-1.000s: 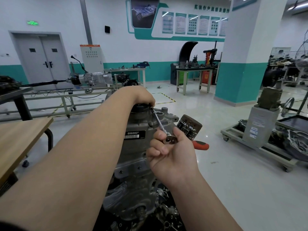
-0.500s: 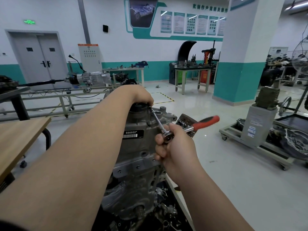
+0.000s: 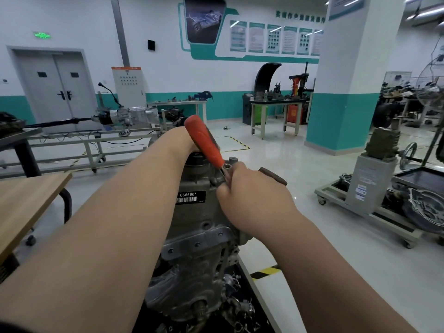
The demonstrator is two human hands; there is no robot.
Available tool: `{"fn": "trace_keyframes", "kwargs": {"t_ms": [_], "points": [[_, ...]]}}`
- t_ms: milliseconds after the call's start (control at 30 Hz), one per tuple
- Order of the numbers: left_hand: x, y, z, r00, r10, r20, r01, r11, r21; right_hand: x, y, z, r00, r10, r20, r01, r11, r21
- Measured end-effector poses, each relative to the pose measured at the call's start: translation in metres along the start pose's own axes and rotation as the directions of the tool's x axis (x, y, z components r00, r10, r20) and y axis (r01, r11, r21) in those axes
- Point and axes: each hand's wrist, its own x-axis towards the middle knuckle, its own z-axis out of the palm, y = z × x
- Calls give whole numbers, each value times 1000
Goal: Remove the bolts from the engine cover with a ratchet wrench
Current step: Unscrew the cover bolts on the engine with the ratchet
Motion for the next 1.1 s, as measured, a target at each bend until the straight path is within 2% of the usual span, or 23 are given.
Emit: {"fn": "trace_keyframes", "kwargs": {"t_ms": [33, 100, 167, 233, 300, 367, 400, 467, 500, 567, 667, 767, 933, 1100], "points": [[1, -1, -1, 1000, 19, -10, -19, 1000, -8, 0, -1, 2, 1000, -5, 0, 5, 1000, 11], [2, -4, -1, 998, 63, 30, -63, 998, -32, -1, 0, 4, 998, 39, 48, -47, 981, 187], [0, -7, 0, 999, 35, -8, -36, 994, -100, -3, 2, 7, 990, 111, 83, -136, 893, 429], [-3, -7, 0, 997, -27, -71, 22, 997, -70, -4, 3, 12, 977, 194, 94, -210, 755, 621], [-5, -5, 1, 995, -45, -90, 41, 998, -49, -6, 2, 19, 945, 274, 178, -299, 507, 808], [-3, -5, 0, 995, -43, -90, 40, 998, -38, -7, -2, 22, 895, 293, 335, -382, 120, 916], [-6, -5, 0, 995, -44, -93, 40, 999, -36, -7, -3, 22, 877, 266, 400, -392, -87, 916], [-6, -5, 0, 994, -49, -96, 45, 998, -41, -10, -4, 23, 858, 183, 481, -368, -435, 822], [-7, -5, 0, 994, -49, -93, 45, 998, -44, -11, -4, 24, 849, 148, 507, -349, -563, 749], [-8, -5, -1, 995, -45, -86, 41, 998, -47, -14, -5, 26, 831, 90, 549, -319, -731, 603], [-9, -4, -1, 995, -54, -88, 49, 998, -49, -18, -9, 28, 823, 13, 568, -294, -846, 445], [-10, -3, -1, 995, -57, -76, 54, 997, -51, -21, -13, 28, 814, -11, 581, -280, -883, 376], [-10, -3, -2, 996, -61, -69, 57, 996, -62, -22, -15, 29, 806, -7, 593, -329, -837, 437], [-9, -3, -3, 996, -68, -57, 65, 996, -54, -24, -15, 31, 806, 67, 589, -361, -733, 577]]}}
